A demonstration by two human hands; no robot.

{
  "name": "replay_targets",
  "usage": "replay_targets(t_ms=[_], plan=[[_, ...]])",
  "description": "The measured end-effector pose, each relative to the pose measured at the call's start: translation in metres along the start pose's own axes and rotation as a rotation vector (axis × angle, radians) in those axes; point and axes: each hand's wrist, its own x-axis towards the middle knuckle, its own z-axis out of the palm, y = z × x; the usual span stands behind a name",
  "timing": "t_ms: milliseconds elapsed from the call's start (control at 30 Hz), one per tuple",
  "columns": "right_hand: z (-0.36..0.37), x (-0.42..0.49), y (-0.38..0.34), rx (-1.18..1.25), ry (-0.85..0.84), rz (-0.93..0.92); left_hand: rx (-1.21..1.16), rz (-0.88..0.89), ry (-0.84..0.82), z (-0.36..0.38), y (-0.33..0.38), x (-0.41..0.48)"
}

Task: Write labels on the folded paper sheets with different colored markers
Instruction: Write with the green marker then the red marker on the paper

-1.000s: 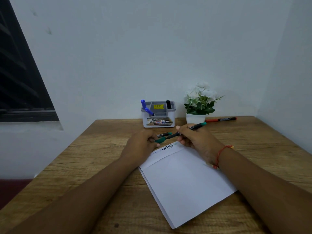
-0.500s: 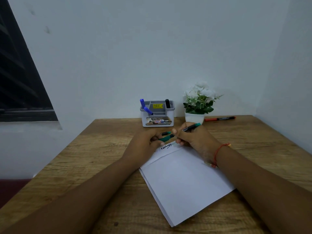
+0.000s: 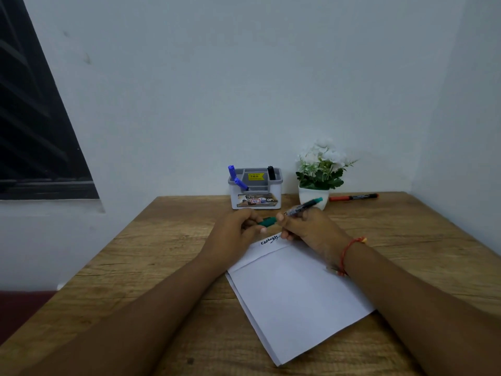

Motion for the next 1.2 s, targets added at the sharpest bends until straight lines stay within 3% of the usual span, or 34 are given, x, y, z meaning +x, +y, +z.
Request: replay_targets(t_ms=[200, 367, 467, 767, 1200], plan=[[0.002, 0.000, 0.004, -0.068, -0.025, 0.002, 0.033, -0.025, 0.316, -0.019, -0.007, 0.007], [0.005, 0.002, 0.013, -0.451, -0.081, -0.089, -0.027, -0.013, 0.646, -0.044, -0.002, 0.012], [0.004, 0.002, 0.011, -0.528, -0.075, -0.138, -0.057, -0.001, 0.728, -0.054, 0.007, 0.022], [0.005, 0.004, 0.014, -0.584, -0.076, -0.146, 0.110, 0.023, 0.645, -0.063, 0.006, 0.092], [0.005, 0.012, 0.018, -0.632, -0.075, -0.173, 0.137, -0.161, 0.443, -0.042, -0.035, 0.121]])
